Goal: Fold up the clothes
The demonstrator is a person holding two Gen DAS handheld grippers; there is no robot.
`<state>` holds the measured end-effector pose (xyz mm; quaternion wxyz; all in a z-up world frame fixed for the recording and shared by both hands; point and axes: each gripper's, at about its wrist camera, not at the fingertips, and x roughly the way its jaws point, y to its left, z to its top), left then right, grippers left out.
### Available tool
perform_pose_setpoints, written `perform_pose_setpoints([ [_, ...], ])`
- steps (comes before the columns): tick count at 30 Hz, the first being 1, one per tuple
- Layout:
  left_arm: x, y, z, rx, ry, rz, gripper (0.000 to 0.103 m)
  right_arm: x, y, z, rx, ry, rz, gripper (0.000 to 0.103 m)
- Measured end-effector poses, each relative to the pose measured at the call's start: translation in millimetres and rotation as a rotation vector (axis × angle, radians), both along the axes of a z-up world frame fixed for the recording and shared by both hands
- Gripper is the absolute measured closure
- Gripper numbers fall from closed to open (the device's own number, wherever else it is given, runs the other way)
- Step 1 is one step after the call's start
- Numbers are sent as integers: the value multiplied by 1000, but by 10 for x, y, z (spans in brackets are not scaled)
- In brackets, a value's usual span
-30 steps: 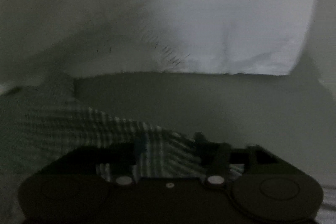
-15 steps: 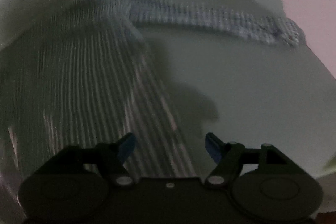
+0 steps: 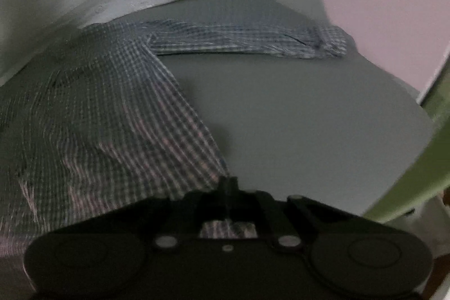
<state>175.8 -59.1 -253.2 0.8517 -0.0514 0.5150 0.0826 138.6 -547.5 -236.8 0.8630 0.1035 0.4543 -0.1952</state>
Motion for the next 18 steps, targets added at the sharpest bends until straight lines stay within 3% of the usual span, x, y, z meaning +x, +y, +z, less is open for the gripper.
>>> perform_pose_setpoints([
  [4, -28, 1, -142, 18, 38, 38, 97, 70, 85, -223, -71, 89, 33, 95],
  [5, -64, 12, -106, 1, 27, 46, 94, 86, 116, -200, -70, 76, 42, 88],
  [6, -97, 25, -68, -18, 16, 54, 90, 101, 147, -178, -70, 62, 52, 68],
  [7, -127, 38, -34, -30, 6, 67, 79, 120, 188, -148, -80, 45, 63, 52],
  [11, -243, 89, 97, -64, -31, 129, 59, 308, 520, -60, -163, -37, 223, 44],
  [13, -300, 131, 169, -95, -62, 167, 46, 427, 716, -58, -143, -78, 344, 23],
  [14, -332, 165, 215, -115, -91, 188, 37, 500, 828, -80, -104, -96, 428, 20],
  [16, -388, 247, 301, -153, -145, 228, 28, 657, 1064, -137, -51, -111, 550, 18],
  [18, -409, 373, 351, -176, -168, 263, 27, 821, 1292, -205, -5, -98, 621, 17],
])
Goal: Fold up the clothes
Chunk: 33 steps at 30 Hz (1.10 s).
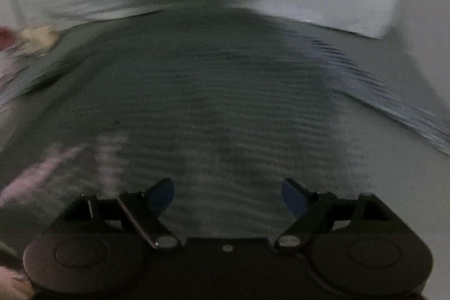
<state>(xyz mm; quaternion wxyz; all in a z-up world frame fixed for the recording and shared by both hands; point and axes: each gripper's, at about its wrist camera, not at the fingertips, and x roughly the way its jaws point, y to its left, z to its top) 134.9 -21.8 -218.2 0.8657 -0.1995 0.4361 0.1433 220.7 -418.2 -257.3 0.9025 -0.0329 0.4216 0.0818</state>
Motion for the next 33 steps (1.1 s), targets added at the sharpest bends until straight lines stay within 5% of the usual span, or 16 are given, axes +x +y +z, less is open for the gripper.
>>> perform_pose_setpoints([
  [2, 2, 152, 14, -7, -13, 23, 18, 149, 257, -36, 20, 19, 57, 15],
  [6, 83, 611, -57, -67, -27, 96, 17, 349, 732, -91, -4, 8, 119, 4],
  [17, 428, 2061, -247, -263, -113, 240, 15, 578, 1617, -302, -52, 19, -8, 2],
  [24, 794, 2661, -351, -145, -65, 191, 15, 561, 1853, -471, -68, -3, -190, 0],
  [30, 1034, 2484, -424, -8, -47, 66, 20, 488, 1901, -504, -64, -31, -283, 0],
  [33, 1079, 2343, -422, 106, -45, 55, 53, 504, 1898, -510, -59, -24, -304, 0],
])
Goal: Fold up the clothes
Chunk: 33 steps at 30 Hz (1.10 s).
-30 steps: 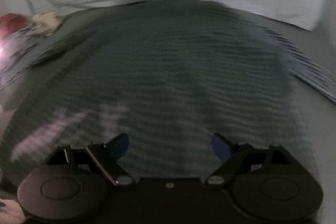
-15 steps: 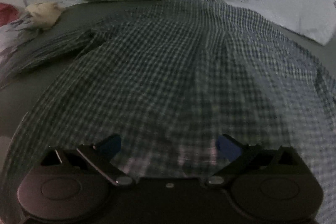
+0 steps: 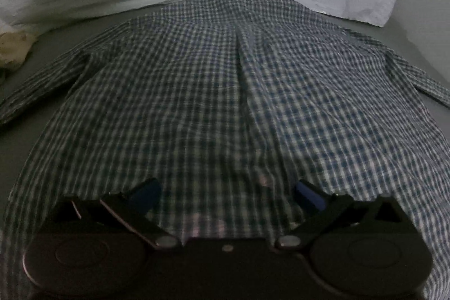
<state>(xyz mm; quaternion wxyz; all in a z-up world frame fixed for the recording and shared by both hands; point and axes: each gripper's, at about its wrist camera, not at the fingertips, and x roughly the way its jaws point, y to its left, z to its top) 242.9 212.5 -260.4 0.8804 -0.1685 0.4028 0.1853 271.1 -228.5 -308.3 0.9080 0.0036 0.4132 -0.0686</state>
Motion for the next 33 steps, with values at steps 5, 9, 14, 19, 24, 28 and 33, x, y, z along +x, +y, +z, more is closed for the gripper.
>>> perform_pose_setpoints([
  [5, 133, -78, 102, -10, -44, -48, 83, 2, 17, -4, -7, -2, -13, 0],
  [9, 280, -281, 379, -45, -148, -129, 84, 44, -38, 3, 21, 14, 3, 1],
  [14, 465, -1205, 1180, -55, -367, -379, 84, 76, -173, 94, 30, 15, 36, 22],
  [19, 612, -2828, 1742, -146, -491, -759, 81, -35, -629, 320, 60, -43, 1, 24],
  [24, 840, -4310, 1443, -213, -303, -1021, 48, -206, -1264, 461, 75, -71, -51, 22],
  [28, 714, -4491, 1184, -219, -214, -996, 32, -292, -1673, 431, 68, -46, -41, 22],
  [33, 391, -4016, 1004, -48, -138, -740, 27, -226, -1831, 332, 21, -19, 58, 22],
])
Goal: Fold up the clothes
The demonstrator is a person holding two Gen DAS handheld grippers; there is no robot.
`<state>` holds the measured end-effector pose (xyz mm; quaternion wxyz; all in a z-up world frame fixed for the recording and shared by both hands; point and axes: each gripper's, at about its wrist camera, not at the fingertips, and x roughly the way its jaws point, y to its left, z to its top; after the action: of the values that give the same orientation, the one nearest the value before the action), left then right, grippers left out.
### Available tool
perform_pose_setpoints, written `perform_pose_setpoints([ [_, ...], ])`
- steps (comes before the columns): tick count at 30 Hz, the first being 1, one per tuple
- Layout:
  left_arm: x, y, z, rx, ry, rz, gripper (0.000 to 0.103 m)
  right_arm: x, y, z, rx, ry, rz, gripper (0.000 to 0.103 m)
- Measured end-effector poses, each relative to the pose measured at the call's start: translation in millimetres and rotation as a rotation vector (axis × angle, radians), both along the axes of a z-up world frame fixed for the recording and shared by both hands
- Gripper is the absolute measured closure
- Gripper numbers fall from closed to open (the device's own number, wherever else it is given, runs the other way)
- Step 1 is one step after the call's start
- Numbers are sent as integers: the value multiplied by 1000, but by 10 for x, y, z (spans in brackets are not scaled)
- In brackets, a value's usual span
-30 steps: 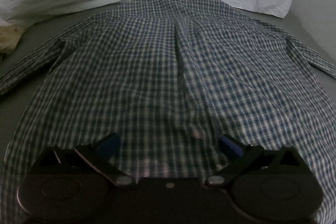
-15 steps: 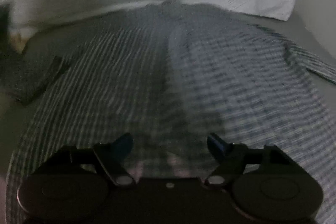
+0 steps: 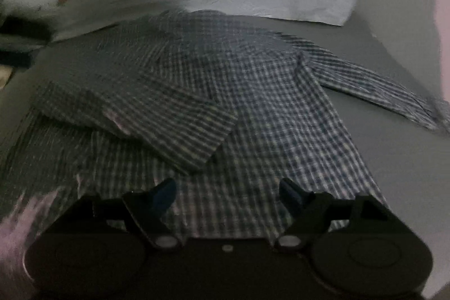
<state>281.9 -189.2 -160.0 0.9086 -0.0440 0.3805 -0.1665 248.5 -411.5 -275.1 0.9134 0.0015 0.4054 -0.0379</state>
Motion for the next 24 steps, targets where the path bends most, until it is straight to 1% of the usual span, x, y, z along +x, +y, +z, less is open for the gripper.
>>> perform_pose_setpoints([
  [1, -82, 149, -53, 49, 11, 93, 27, 31, -10, -19, -10, 1, 32, 22],
  [3, -217, 456, -244, 148, 66, 271, 28, 114, 29, -54, -74, -10, 127, 22],
  [5, -431, 657, -407, 238, 118, 403, 28, 208, 137, -91, -163, -27, 247, 22],
  [6, -541, 723, -486, 256, 145, 444, 28, 244, 201, -122, -207, -33, 308, 24],
  [9, -856, 869, -715, 271, 225, 538, 28, 338, 414, -249, -343, -43, 494, 32],
  [10, -940, 893, -787, 265, 247, 562, 28, 363, 467, -280, -378, -49, 537, 32],
  [12, -1056, 933, -920, 251, 284, 597, 28, 415, 515, -282, -410, -71, 585, 32],
  [14, -1157, 924, -1017, 216, 253, 639, 26, 497, 520, -262, -397, -58, 616, 44],
  [15, -1193, 929, -1025, 207, 235, 656, 26, 531, 523, -253, -393, -52, 630, 64],
  [16, -1217, 916, -1027, 208, 213, 668, 31, 551, 526, -248, -392, -46, 640, 81],
  [17, -1224, 881, -1024, 207, 193, 668, 46, 566, 530, -234, -396, -47, 648, 87],
  [18, -1216, 831, -1008, 208, 179, 660, 55, 570, 534, -205, -406, -64, 650, 91],
  [19, -1154, 779, -997, 219, 175, 651, 82, 573, 533, -168, -417, -85, 649, 94],
  [20, -1137, 725, -973, 252, 181, 635, 101, 577, 517, -113, -430, -115, 642, 95],
  [22, -1134, 580, -885, 313, 179, 591, 103, 600, 457, 14, -463, -179, 612, 96],
  [23, -1137, 528, -801, 308, 174, 572, 103, 619, 416, 89, -480, -213, 593, 96],
  [24, -1145, 489, -699, 286, 168, 554, 103, 660, 344, 186, -495, -248, 560, 97],
])
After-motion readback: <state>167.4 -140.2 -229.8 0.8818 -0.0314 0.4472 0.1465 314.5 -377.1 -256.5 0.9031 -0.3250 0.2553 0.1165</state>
